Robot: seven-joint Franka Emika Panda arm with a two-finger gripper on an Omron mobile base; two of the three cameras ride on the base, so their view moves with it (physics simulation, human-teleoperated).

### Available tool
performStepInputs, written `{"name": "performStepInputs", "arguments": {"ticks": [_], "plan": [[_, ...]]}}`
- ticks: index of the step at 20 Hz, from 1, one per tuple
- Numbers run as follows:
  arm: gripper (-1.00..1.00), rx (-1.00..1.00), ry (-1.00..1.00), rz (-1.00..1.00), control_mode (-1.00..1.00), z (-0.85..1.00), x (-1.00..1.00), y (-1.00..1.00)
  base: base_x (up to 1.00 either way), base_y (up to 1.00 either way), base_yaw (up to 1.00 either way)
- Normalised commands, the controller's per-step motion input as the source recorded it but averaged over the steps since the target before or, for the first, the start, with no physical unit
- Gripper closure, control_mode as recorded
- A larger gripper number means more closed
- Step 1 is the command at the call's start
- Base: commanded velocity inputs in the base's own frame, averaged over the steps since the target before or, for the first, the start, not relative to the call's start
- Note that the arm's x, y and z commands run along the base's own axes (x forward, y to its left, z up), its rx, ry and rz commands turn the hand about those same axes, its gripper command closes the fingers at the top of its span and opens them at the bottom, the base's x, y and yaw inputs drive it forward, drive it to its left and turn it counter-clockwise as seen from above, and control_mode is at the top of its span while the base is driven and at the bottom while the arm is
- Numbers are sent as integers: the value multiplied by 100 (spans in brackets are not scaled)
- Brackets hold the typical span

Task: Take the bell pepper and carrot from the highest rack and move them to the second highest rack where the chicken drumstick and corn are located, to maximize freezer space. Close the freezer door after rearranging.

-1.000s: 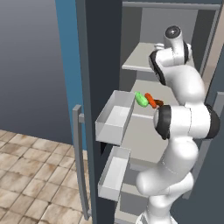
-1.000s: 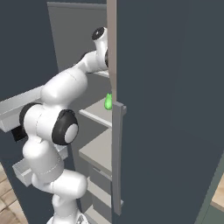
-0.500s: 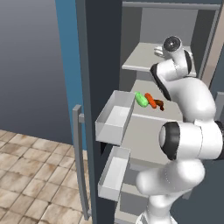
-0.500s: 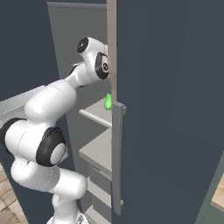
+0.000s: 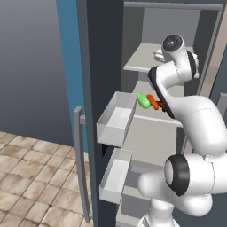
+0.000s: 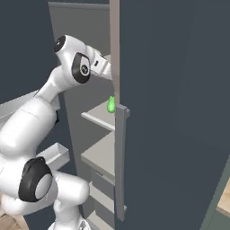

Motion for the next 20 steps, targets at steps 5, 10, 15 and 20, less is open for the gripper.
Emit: {"name": "performStepInputs", "arguments": {"ticks": [5, 10, 15, 20], "plan": [[100, 0, 8, 0, -100, -5, -99, 41, 0, 0, 0], [100, 0, 0, 0, -100, -35, -92, 45, 0, 0, 0], [100, 0, 8, 0, -100, -61, -24, 15, 0, 0, 0], [100, 0, 3, 0, -100, -65, 35, -3, 0, 0, 0]]}}
